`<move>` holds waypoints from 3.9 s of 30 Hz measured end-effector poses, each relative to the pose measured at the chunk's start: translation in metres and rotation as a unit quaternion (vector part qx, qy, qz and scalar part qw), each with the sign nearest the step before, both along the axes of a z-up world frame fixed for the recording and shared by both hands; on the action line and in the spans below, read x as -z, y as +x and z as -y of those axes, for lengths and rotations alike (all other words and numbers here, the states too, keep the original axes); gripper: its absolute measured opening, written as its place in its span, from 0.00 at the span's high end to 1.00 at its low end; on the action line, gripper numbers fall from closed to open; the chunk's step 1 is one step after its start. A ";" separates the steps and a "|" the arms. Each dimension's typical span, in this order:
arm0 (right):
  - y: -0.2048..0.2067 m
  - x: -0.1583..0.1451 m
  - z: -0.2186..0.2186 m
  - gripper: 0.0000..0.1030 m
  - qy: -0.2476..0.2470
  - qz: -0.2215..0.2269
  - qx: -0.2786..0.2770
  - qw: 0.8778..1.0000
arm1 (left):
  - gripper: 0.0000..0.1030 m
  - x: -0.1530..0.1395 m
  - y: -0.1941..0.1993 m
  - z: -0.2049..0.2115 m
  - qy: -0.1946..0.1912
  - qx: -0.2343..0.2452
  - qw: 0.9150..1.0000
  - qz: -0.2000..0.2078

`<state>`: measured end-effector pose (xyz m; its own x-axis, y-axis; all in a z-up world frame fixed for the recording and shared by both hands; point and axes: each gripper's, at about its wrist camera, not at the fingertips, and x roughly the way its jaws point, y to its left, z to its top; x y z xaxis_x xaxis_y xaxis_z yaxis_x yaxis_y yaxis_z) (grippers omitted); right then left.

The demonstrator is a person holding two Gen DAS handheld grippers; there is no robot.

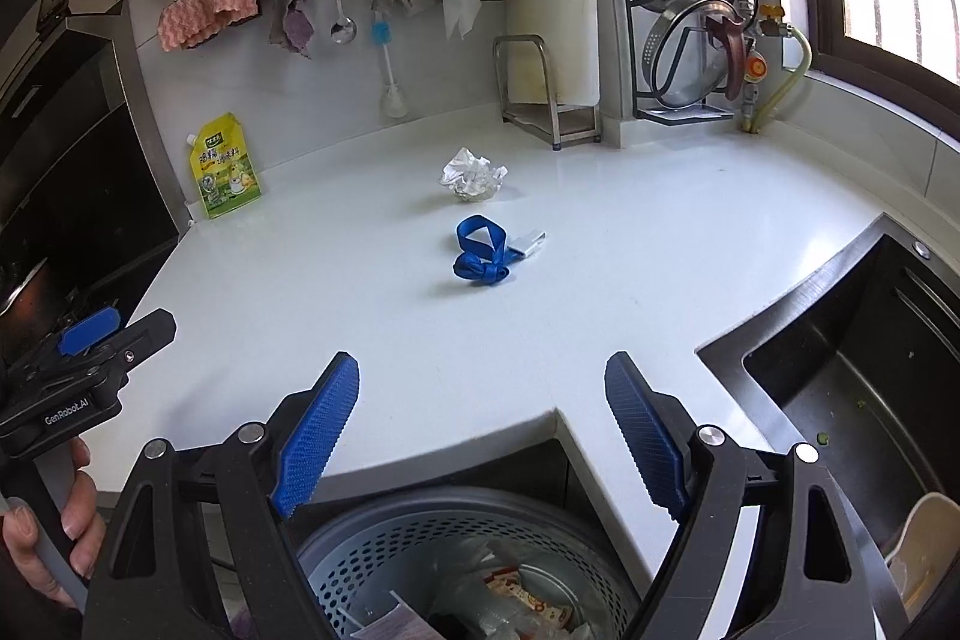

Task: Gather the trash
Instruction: 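Move both tools back over the counter toward the blue lanyard, then grasp the blue lanyard with the right tool, then grasp the crumpled white paper with the left tool while the right tool holds the lanyard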

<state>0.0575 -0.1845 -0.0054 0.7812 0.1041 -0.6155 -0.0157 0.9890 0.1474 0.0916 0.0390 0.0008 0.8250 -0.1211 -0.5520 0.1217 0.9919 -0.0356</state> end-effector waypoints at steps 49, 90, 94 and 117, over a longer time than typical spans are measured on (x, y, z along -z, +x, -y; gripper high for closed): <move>0.186 0.066 -0.006 0.32 -0.045 -0.127 0.008 0.991 | 0.06 0.019 0.112 0.018 0.001 0.011 0.997 -0.074; 0.200 0.035 0.105 0.87 0.036 -0.066 0.047 0.996 | 0.06 0.021 0.228 0.143 -0.014 0.032 0.995 -0.089; 0.200 0.036 0.118 0.87 0.042 -0.063 0.059 0.995 | 0.06 0.032 0.249 0.161 -0.005 0.018 0.995 -0.097; 0.200 0.038 0.131 0.87 0.079 -0.063 0.054 0.993 | 0.48 0.064 0.319 0.176 -0.005 -0.028 0.986 -0.167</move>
